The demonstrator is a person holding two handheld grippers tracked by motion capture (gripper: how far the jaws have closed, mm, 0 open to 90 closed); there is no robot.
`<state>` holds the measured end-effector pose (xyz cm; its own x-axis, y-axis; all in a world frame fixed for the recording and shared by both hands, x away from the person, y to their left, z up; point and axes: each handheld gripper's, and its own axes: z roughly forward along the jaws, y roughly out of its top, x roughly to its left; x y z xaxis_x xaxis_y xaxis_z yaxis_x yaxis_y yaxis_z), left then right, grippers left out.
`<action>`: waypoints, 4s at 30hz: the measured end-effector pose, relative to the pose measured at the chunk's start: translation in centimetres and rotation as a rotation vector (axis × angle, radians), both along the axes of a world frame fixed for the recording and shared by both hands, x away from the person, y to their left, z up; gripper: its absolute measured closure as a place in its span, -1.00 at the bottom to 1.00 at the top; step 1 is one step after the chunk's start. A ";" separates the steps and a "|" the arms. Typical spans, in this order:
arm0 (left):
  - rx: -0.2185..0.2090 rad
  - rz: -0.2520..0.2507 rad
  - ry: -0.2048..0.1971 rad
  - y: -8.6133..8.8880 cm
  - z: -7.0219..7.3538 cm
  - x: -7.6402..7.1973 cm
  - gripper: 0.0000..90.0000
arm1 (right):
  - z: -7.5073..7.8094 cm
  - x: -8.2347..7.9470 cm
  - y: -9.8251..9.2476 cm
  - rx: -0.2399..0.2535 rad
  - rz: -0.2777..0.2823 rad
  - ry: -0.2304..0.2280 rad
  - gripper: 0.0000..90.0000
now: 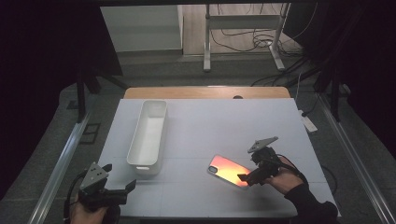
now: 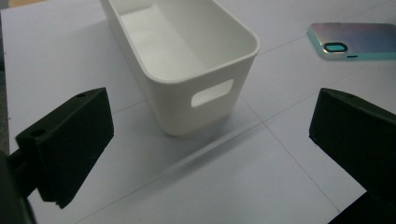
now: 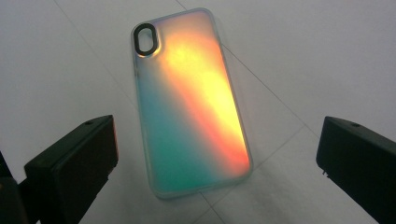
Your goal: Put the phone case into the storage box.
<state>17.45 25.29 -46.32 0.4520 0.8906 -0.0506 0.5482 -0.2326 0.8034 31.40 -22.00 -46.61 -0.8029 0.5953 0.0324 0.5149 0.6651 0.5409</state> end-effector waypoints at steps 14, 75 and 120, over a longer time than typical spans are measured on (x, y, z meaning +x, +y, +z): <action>0.007 -0.003 0.005 -0.1 0.0 0.1 -0.99 | -0.5 0.5 1.4 -0.023 0.029 0.009 -1.00; 0.020 -0.012 0.007 -0.3 0.0 0.1 -0.99 | -5.1 1.1 4.8 -0.166 0.131 0.028 -0.96; -0.001 -0.056 0.039 -0.1 0.0 0.6 -1.00 | -2.3 0.7 3.4 -0.001 0.103 0.007 -0.63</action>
